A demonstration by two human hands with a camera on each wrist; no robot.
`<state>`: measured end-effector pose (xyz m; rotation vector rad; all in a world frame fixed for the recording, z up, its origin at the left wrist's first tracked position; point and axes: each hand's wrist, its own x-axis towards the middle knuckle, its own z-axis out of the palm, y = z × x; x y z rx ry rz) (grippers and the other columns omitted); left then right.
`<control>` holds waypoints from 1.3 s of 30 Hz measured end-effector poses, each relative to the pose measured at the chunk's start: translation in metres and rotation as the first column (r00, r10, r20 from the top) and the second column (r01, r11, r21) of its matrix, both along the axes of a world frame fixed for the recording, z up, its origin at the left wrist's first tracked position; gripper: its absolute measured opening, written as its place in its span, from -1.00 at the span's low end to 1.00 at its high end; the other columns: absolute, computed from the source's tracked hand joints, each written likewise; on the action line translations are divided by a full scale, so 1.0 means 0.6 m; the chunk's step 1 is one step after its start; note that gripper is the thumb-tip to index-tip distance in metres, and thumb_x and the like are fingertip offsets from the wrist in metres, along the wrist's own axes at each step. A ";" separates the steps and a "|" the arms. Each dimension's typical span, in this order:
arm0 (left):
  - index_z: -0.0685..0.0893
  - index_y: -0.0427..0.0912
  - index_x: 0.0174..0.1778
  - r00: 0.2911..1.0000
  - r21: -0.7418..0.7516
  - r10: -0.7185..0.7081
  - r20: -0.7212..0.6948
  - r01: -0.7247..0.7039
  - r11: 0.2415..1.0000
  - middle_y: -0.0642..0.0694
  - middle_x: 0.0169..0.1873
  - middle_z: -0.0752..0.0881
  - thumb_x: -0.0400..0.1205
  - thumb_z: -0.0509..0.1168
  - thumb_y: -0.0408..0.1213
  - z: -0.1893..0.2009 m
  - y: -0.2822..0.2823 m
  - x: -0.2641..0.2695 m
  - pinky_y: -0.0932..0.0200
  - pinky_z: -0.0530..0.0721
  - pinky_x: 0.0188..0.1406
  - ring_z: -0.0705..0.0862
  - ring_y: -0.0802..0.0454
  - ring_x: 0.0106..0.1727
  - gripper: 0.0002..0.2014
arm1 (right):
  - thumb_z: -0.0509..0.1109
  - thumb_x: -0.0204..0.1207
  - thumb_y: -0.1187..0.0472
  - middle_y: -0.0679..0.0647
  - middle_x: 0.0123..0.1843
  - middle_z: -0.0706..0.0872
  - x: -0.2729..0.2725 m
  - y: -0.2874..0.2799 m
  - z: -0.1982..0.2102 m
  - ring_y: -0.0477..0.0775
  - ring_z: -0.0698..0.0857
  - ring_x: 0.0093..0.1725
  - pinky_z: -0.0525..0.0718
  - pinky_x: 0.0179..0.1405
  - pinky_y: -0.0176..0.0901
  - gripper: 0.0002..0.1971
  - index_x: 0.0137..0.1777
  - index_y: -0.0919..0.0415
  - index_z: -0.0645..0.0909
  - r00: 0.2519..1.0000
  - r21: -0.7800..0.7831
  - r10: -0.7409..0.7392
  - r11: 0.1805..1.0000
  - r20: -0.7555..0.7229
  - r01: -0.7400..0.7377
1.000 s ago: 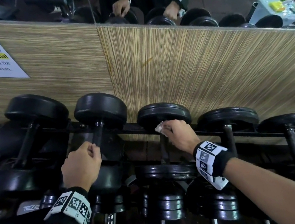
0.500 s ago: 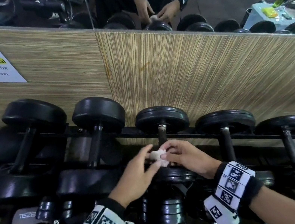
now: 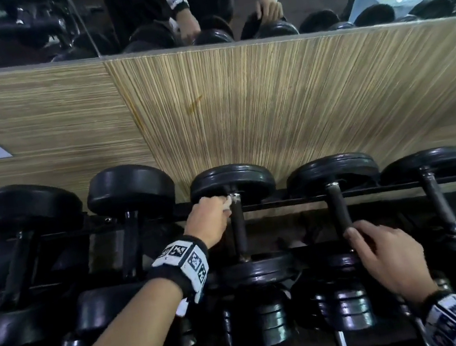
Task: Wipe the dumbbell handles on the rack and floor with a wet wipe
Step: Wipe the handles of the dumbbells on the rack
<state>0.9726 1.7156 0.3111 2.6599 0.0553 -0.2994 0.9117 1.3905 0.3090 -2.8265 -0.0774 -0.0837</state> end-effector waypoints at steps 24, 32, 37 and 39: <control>0.69 0.04 -0.48 0.942 -0.494 -0.152 -0.300 -0.017 0.869 0.18 -0.40 0.72 0.71 0.28 -0.43 -0.085 0.041 -0.042 0.17 0.57 0.14 0.66 0.24 -0.20 -0.55 | 0.17 0.53 -0.05 -0.14 -0.49 0.41 -0.005 0.014 -0.011 0.11 0.46 -0.51 0.14 -0.39 -0.44 -0.64 -0.24 0.11 0.71 0.977 0.109 -0.088 0.992 0.192 0.068; 0.64 -0.24 -0.07 0.945 -0.650 0.115 -0.307 -0.297 0.700 -0.07 -0.34 0.62 0.73 0.20 -0.54 -0.038 0.016 0.010 0.54 0.48 -0.45 0.58 0.27 -0.41 -0.83 | 0.14 0.54 -0.07 -0.12 -0.49 0.50 -0.004 0.010 -0.015 0.11 0.54 -0.49 0.19 -0.44 -0.39 -0.64 -0.26 0.06 0.70 0.984 0.091 -0.079 0.994 0.160 0.065; 0.65 -0.31 -0.20 0.982 -0.664 0.052 -0.184 -0.163 0.730 0.01 -0.41 0.63 0.72 0.18 -0.60 -0.061 0.032 0.017 0.44 0.54 -0.25 0.58 0.29 -0.41 -0.76 | 0.14 0.53 -0.05 -0.12 -0.50 0.50 -0.003 0.012 -0.013 0.03 0.45 -0.49 0.17 -0.42 -0.42 -0.64 -0.27 0.07 0.69 0.982 0.087 -0.085 0.994 0.170 0.071; 0.63 -0.30 -0.33 0.966 -0.628 -0.062 -0.251 -0.113 0.770 0.09 -0.47 0.65 0.66 0.19 -0.65 -0.081 0.040 -0.003 0.33 0.52 -0.21 0.58 0.30 -0.37 -0.71 | 0.15 0.53 -0.03 -0.11 -0.51 0.49 -0.003 0.014 -0.011 0.01 0.42 -0.50 0.16 -0.42 -0.42 -0.65 -0.29 0.09 0.69 0.979 0.088 -0.077 0.994 0.190 0.061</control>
